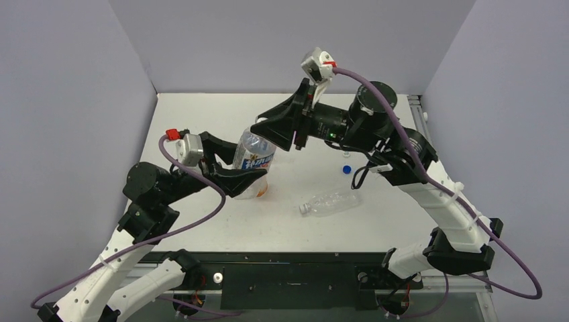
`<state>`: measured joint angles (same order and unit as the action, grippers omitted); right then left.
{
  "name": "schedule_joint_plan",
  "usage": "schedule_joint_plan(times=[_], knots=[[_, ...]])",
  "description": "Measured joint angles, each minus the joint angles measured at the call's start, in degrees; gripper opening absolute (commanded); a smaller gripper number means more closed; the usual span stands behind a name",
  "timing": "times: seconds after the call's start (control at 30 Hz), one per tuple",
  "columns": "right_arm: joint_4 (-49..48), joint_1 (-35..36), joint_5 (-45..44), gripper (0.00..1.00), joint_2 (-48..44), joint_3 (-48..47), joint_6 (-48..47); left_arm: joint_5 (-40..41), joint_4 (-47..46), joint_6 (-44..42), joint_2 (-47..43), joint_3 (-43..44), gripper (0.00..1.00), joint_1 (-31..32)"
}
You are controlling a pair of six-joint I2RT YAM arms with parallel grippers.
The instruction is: Unscrew the bottle caps
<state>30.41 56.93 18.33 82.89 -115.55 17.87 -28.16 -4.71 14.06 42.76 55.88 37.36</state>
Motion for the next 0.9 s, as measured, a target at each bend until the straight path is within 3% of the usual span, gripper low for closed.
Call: schedule_joint_plan(times=[0.23, 0.3, 0.33, 0.4, 0.5, 0.67, 0.9], knots=[[-6.27, -0.50, 19.08, 0.00, -3.78, 2.40, -2.12, -14.12, -1.31, 7.41, 0.57, 4.83, 0.43, 0.04], [-7.43, -0.81, 21.77, 0.29, -3.91, 3.06, -2.25, -15.67, -1.36, 8.00, 0.57, 4.96, 0.42, 0.04], [-7.65, -1.05, 22.43, 0.55, -3.91, 3.19, -2.23, -15.98, -1.31, 8.07, 0.55, 4.96, 0.41, 0.02], [-7.69, -1.33, 22.10, 0.75, -4.04, 3.54, -1.90, -16.24, -0.90, 7.76, 0.57, 4.96, 0.34, 0.02], [-7.65, -1.03, 14.80, 0.80, -4.04, 4.46, -1.33, -16.17, 0.72, 5.62, 0.85, 4.81, 0.22, 0.24], [-6.21, -0.79, 0.44, 0.81, -3.69, 3.89, 0.33, -10.38, 3.15, -2.14, 0.81, 3.48, 0.12, 0.20], [2.38, 3.85, -20.33, 0.83, 3.76, -9.81, 2.71, -0.42, 4.33, -14.45, 0.39, 1.16, 0.00, 0.46]])
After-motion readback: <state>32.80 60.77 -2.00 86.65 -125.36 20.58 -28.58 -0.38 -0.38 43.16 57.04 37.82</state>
